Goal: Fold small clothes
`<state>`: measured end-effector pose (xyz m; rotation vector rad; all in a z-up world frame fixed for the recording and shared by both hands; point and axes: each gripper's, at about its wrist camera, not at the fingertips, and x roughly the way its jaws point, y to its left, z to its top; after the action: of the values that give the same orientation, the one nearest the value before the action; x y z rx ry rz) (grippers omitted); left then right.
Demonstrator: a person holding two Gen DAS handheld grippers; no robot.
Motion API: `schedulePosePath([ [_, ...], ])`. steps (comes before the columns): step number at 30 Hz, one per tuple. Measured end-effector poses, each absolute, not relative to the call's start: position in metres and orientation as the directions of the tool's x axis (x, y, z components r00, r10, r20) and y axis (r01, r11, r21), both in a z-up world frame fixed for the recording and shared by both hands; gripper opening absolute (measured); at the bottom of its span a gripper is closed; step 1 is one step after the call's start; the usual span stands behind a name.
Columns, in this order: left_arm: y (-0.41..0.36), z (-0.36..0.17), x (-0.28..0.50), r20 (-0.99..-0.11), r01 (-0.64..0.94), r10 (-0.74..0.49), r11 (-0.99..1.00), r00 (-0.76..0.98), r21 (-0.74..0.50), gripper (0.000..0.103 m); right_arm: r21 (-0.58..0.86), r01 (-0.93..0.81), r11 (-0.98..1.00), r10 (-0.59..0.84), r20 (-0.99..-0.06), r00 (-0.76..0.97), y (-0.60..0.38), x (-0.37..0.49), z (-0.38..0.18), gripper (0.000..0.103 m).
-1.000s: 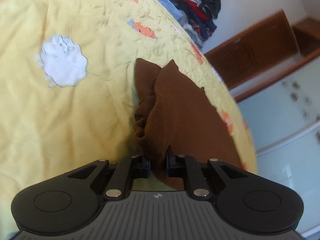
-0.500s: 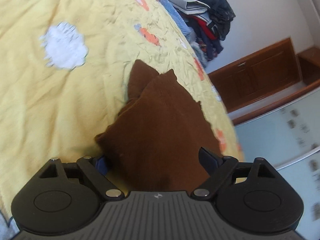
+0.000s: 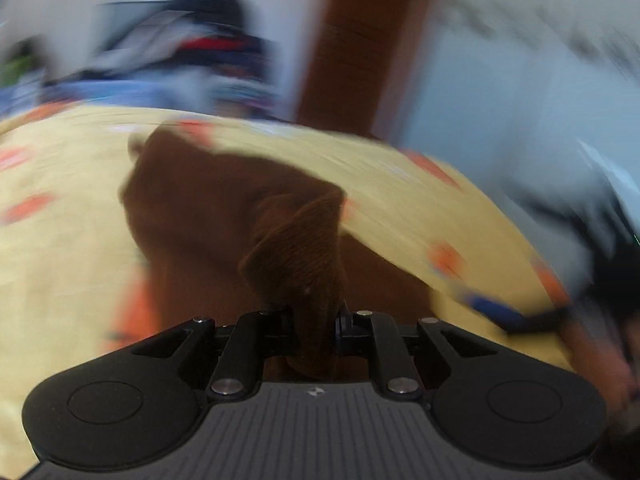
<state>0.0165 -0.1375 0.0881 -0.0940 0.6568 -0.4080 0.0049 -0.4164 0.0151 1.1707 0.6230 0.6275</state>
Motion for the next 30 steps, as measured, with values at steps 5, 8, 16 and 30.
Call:
schedulePosePath([
  [5,-0.2,0.041,0.013,-0.659,0.458,-0.395,0.885,0.64,-0.085,0.015,0.971,-0.041,0.234,0.791,-0.165,0.589,-0.411,0.058,-0.011,0.103],
  [8,-0.202,0.042,0.01,-0.66,0.494,-0.384,0.869,0.645,-0.023,0.015,0.951,0.008,0.308,0.785,-0.259,0.563,-0.406,0.075,-0.021,0.102],
  [16,-0.202,0.042,0.014,-0.666,0.489,-0.382,0.872,0.64,-0.029,0.015,0.924,-0.024,0.381,0.786,-0.31,0.534,-0.394,0.106,-0.018,0.089],
  [30,-0.203,0.043,0.012,-0.664,0.485,-0.386,0.874,0.64,-0.039,0.016,0.787,-0.087,0.61,0.714,-0.499,0.492,-0.37,0.143,-0.009,0.046],
])
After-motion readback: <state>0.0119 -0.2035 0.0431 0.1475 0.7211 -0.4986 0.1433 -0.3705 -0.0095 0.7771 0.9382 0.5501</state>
